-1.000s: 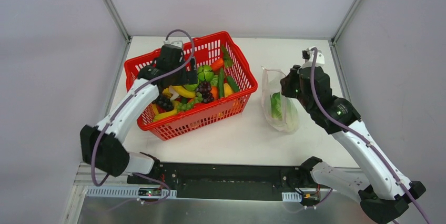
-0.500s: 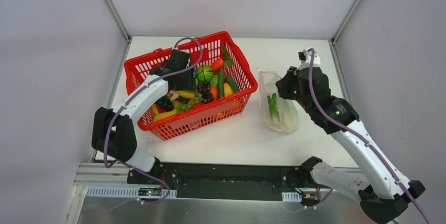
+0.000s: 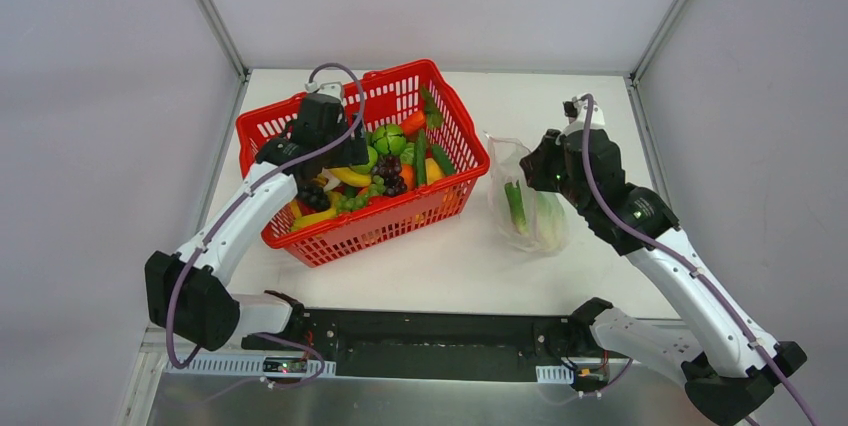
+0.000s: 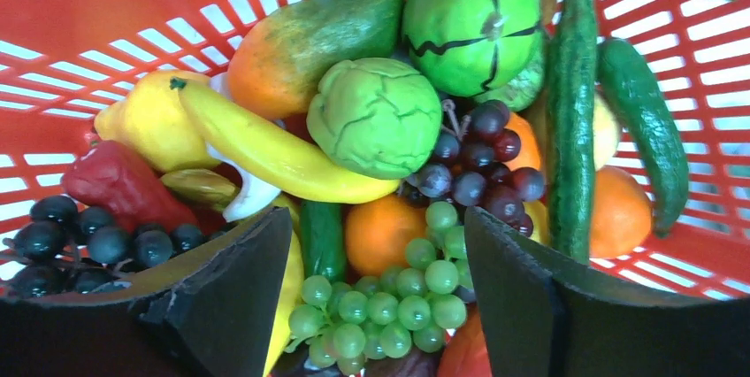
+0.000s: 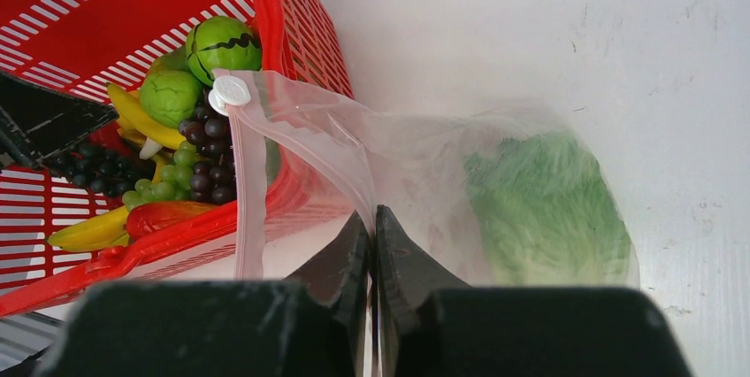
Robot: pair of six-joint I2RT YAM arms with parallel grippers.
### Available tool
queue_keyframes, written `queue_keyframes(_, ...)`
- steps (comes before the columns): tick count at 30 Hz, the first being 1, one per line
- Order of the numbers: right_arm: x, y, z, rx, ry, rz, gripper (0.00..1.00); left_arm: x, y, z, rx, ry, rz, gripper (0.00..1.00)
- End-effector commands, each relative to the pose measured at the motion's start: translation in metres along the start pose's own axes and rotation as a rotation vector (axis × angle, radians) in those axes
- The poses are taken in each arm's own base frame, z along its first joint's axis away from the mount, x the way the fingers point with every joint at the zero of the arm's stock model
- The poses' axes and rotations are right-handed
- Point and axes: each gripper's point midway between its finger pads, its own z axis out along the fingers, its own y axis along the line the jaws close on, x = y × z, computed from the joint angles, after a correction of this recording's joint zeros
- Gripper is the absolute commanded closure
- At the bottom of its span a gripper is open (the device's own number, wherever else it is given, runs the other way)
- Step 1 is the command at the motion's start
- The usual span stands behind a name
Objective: Place the food in the zip-top bag and seal the zipper
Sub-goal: Pick up the fake fruit from the bin.
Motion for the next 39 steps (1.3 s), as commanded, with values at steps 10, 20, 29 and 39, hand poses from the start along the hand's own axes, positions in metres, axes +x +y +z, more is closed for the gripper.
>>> queue_keyframes(10, -0.003, 0.008, 0.000, -0.043, -0.010, 0.014, 0.89, 0.019, 0.071, 0.043, -0.307, 0.005, -0.163, 0.16)
queue_keyframes(20, 0.005, 0.009, 0.006, -0.047, 0.019, 0.003, 0.88, 0.052, 0.078, 0.087, -0.319, 0.122, -0.236, 0.35)
queue_keyframes(29, 0.004, 0.008, 0.006, -0.044, 0.017, -0.002, 0.88, 0.034, 0.072, 0.057, -0.266, 0.044, -0.248, 0.88)
queue_keyframes(39, 0.004, 0.009, 0.007, -0.052, 0.005, 0.005, 0.87, -0.025, 0.070, -0.030, -0.211, -0.199, -0.235, 0.92)
